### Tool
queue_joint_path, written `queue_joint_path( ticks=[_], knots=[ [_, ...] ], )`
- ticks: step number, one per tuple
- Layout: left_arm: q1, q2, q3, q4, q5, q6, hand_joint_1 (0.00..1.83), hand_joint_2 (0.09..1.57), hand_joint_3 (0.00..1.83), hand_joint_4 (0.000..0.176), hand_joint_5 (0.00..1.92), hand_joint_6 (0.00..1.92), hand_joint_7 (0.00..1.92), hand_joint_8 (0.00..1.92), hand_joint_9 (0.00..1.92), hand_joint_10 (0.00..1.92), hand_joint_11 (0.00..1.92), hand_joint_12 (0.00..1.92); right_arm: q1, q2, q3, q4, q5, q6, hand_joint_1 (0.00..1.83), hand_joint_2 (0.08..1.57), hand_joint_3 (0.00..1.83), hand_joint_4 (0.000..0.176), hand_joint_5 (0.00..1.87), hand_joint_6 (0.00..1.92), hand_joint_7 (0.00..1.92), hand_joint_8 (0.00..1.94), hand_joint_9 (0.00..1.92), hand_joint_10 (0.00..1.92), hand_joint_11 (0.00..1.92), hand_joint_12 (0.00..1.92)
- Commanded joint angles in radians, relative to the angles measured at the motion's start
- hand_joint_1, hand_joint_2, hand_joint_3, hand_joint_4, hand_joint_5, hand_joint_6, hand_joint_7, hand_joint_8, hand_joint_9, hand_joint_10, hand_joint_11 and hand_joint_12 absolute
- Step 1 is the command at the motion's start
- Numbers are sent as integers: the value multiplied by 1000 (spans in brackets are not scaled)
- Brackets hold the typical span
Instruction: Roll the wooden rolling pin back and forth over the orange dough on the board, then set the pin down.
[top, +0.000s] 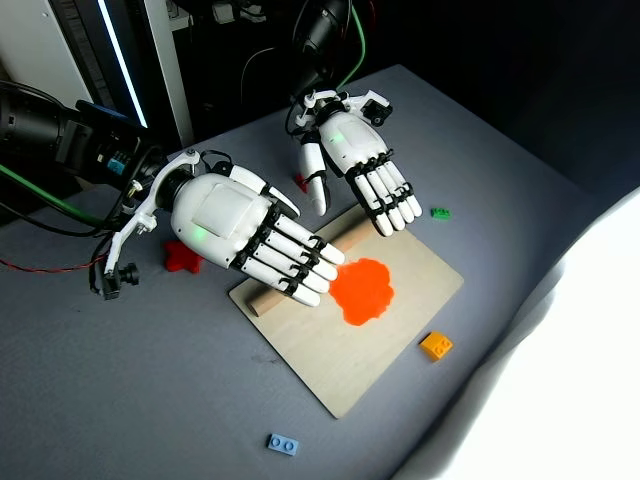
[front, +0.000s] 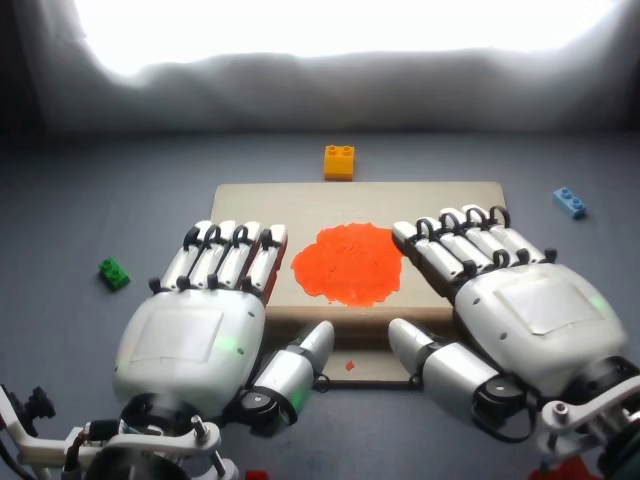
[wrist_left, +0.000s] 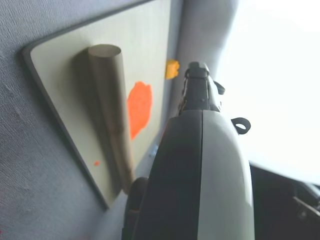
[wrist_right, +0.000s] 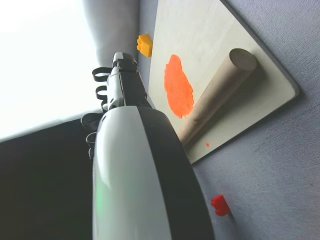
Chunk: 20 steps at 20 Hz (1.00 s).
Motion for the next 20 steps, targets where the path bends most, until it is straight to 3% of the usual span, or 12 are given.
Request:
queue_joint_path(
  ticks=[1, 10, 20],
  knots=[
    [5, -6, 6, 87, -94, -3, 0, 1481, 1, 0, 39, 0, 34, 0, 0, 0, 0, 0, 5, -9, 11, -77, 80, -4, 0, 1548, 71, 0, 87, 24, 69, 10, 7, 2, 0, 0],
    [40, -62, 74, 112, -110, -19, 0, 1491, 4, 0, 47, 3, 22, 0, 0, 0, 0, 0, 4, -145, 153, -77, 90, -29, 0, 1562, 57, 0, 51, 8, 29, 6, 0, 0, 0, 0],
    [65, -106, 116, 125, -121, -36, 0, 1496, 5, 0, 60, 5, 37, 3, 0, 0, 0, 0, -1, -198, 225, -77, 67, -14, 0, 1542, 31, 0, 83, 18, 80, 18, 17, 7, 0, 0]
  ],
)
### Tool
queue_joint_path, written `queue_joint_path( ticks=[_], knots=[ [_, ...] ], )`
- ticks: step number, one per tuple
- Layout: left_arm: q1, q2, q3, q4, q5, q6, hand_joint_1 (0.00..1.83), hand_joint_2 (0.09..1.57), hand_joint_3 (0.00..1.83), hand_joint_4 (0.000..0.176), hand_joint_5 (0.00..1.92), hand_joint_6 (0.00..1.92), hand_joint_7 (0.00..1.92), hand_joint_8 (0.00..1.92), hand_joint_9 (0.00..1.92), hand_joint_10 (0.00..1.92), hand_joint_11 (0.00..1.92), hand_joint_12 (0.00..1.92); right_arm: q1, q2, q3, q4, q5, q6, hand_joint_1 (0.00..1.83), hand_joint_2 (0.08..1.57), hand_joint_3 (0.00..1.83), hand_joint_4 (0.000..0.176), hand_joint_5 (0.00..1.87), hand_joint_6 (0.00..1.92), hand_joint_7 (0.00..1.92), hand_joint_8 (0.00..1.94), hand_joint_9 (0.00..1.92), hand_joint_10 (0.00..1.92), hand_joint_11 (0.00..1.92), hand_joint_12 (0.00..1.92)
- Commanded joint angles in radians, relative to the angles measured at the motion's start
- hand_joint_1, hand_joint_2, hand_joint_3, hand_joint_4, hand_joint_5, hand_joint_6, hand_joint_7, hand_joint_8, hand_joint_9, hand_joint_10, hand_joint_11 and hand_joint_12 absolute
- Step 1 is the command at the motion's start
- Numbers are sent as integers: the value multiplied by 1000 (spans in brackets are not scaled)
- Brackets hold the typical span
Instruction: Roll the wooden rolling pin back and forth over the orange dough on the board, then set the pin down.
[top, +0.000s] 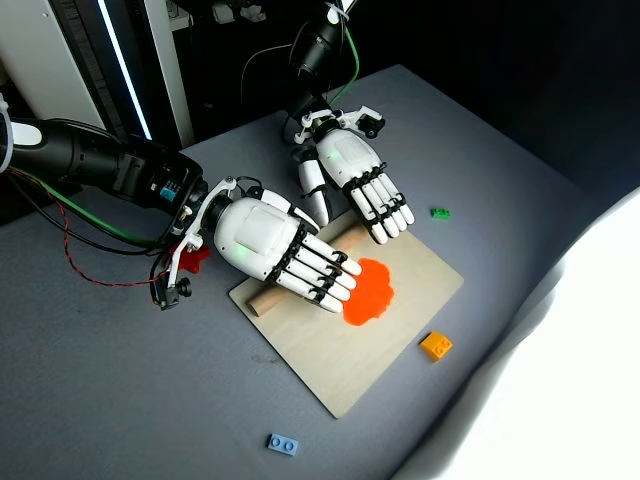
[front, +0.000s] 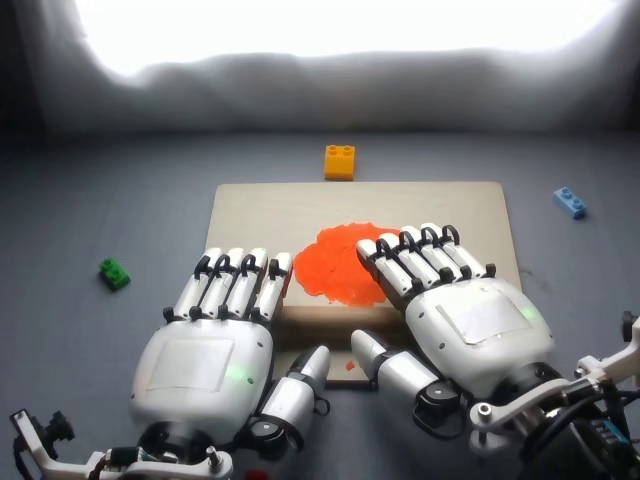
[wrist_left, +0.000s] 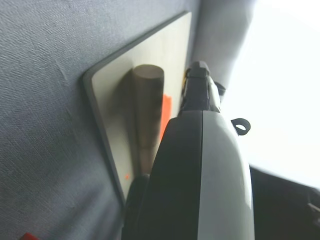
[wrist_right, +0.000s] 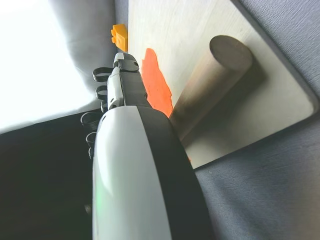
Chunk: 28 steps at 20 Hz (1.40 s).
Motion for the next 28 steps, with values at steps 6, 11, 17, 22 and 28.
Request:
queue_joint_path(
  ticks=[6, 11, 17, 22, 28],
  knots=[
    [-1, -27, 26, 76, -89, -6, 0, 1492, 2, 0, 51, 4, 22, 2, 0, 0, 0, 0, -5, -11, 10, -28, 74, 9, 0, 1548, 27, 0, 90, 18, 60, 6, 0, 0, 0, 0],
    [-3, -46, 45, 76, -89, -8, 0, 1493, 3, 0, 60, 6, 29, 3, 0, 0, 0, 0, -5, -22, 13, -24, 78, 9, 0, 1553, 25, 0, 98, 19, 72, 8, 1, 0, 0, 0],
    [-7, -65, 72, 76, -89, -17, 0, 1498, 4, 0, 55, 3, 32, 3, 0, 0, 0, 0, 12, -39, 35, 7, 80, 3, 0, 1552, 20, 0, 95, 15, 78, 7, 13, 5, 0, 0],
    [-7, -72, 86, 76, -89, -22, 0, 1495, 2, 0, 54, 2, 34, 3, 0, 0, 0, 0, 15, -54, 57, 11, 87, -3, 0, 1564, 22, 0, 85, 9, 75, 4, 19, 7, 0, 0],
    [-11, -82, 101, 76, -88, -29, 0, 1492, 1, 0, 51, 0, 41, 4, 9, 3, 0, 0, 16, -69, 69, 13, 107, -10, 0, 1570, 35, 0, 78, 3, 72, 0, 3, 0, 0, 0]
  ],
)
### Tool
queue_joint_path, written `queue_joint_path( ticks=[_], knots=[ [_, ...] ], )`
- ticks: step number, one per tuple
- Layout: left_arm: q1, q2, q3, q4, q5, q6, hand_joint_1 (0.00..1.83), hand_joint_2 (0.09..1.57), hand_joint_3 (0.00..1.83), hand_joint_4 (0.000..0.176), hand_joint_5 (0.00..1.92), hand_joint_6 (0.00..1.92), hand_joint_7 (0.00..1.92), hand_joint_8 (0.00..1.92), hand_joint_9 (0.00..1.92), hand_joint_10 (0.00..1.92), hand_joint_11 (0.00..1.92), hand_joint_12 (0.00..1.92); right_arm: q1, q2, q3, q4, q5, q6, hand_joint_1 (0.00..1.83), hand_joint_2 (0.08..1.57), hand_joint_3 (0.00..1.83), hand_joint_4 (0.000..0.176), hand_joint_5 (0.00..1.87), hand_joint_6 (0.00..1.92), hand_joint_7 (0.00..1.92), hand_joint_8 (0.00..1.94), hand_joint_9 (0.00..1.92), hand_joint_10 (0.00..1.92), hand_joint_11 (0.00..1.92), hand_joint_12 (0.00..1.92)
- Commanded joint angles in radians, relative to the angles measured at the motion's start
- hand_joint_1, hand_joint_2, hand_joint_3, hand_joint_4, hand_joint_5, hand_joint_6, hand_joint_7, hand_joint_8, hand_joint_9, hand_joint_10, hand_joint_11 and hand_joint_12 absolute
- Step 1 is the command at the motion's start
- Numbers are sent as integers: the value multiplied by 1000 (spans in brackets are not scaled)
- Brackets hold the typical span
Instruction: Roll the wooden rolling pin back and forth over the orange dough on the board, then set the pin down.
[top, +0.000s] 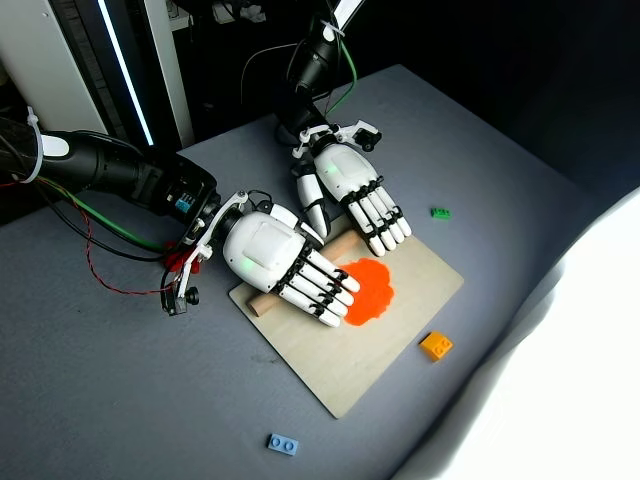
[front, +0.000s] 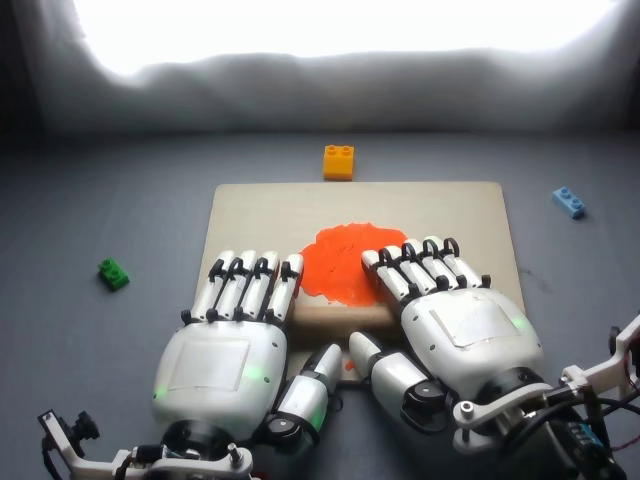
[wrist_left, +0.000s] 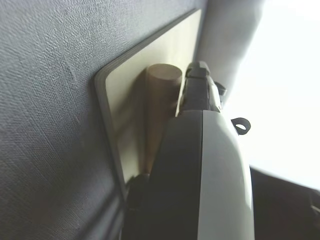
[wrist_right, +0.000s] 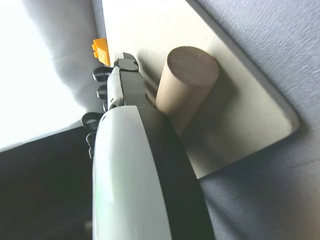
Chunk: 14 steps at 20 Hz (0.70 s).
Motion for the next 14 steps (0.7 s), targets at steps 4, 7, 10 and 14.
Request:
queue_joint_path(
  ticks=[4, 7, 10, 14],
  knots=[
    [-6, -6, 14, 72, -89, -10, 0, 1495, 2, 0, 50, 3, 48, 5, 4, 1, 0, 0, 11, -8, 14, -72, 104, -19, 0, 1565, 28, 0, 78, 13, 67, 10, 0, 0, 0, 0],
    [-5, -6, 23, 72, -82, -17, 0, 1490, 0, 0, 50, 3, 42, 2, 4, 0, 0, 0, 11, -19, 26, -71, 112, -29, 0, 1566, 26, 0, 76, 11, 68, 9, 0, 0, 0, 0],
    [-7, -6, 31, 73, -76, -25, 0, 1496, 2, 0, 57, 5, 53, 6, 16, 5, 0, 0, 13, -25, 36, -59, 112, -34, 0, 1566, 24, 0, 65, 6, 59, 4, 0, 0, 0, 0],
    [-13, -6, 43, 73, -64, -27, 0, 1496, 2, 0, 70, 9, 61, 6, 17, 5, 0, 0, 16, -31, 51, -47, 106, -30, 0, 1571, 23, 0, 61, 3, 62, 3, 0, 0, 0, 0]
  ],
)
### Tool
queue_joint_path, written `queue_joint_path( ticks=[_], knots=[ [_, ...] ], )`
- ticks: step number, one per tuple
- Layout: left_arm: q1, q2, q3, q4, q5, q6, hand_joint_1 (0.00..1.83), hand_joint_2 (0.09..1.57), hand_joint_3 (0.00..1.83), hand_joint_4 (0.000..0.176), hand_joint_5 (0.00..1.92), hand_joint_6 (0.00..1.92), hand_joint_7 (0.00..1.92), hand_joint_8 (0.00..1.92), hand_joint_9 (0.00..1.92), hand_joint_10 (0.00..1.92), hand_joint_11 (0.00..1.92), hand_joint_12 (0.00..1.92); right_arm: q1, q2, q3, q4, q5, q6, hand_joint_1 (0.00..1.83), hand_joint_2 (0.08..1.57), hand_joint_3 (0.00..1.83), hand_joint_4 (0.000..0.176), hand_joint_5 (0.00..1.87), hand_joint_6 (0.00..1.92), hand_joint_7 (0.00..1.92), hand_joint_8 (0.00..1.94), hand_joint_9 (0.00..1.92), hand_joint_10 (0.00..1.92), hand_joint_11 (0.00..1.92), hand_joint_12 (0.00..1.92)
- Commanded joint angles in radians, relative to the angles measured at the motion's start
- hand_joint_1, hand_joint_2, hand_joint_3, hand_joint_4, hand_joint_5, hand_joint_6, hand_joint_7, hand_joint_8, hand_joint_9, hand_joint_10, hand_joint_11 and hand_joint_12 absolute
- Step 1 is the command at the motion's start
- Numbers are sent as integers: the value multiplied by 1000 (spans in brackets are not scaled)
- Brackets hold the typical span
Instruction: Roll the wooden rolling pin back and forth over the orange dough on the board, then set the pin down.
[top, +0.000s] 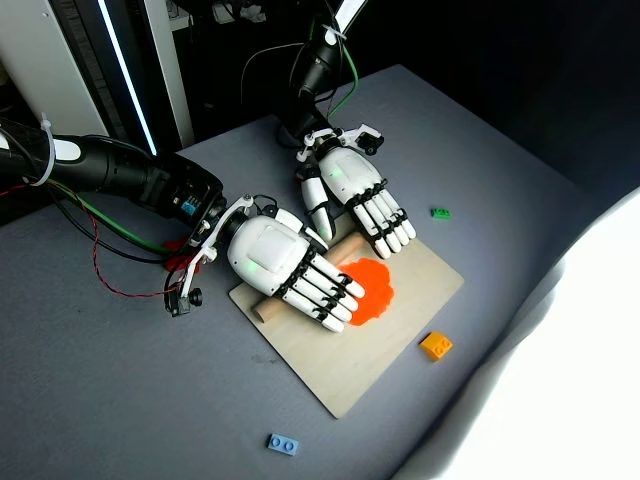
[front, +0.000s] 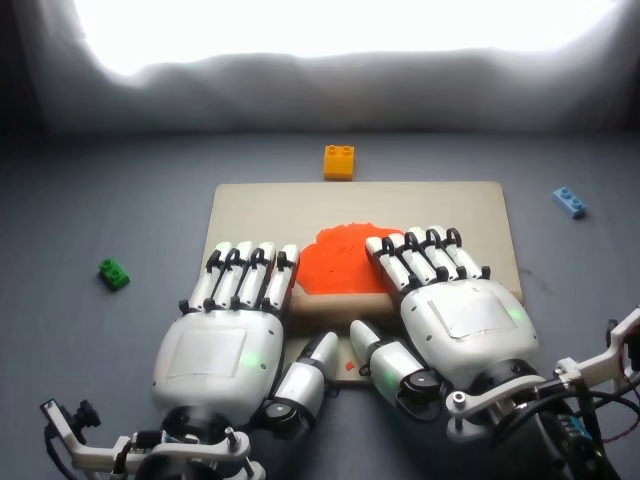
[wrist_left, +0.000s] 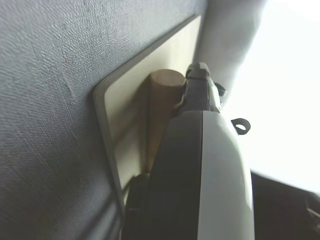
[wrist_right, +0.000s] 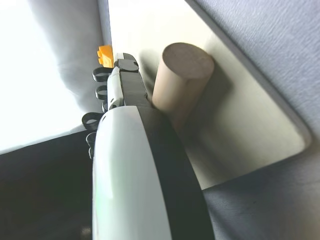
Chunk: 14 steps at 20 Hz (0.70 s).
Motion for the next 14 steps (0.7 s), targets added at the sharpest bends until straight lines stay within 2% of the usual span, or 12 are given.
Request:
queue_joint_path(
  ticks=[1, 14],
  knots=[
    [-5, -2, 8, 71, -82, 0, 0, 1498, 3, 0, 74, 10, 66, 8, 22, 7, 0, 0, 11, 0, 4, -61, 79, 0, 0, 1570, 22, 0, 62, 4, 61, 3, 0, 0, 0, 0],
    [-32, -2, 59, 71, -21, -12, 0, 1499, 3, 0, 67, 6, 59, 3, 20, 3, 0, 0, 28, -5, 23, -34, 67, 34, 0, 1571, 47, 0, 72, 9, 65, 4, 7, 3, 0, 0]
  ],
)
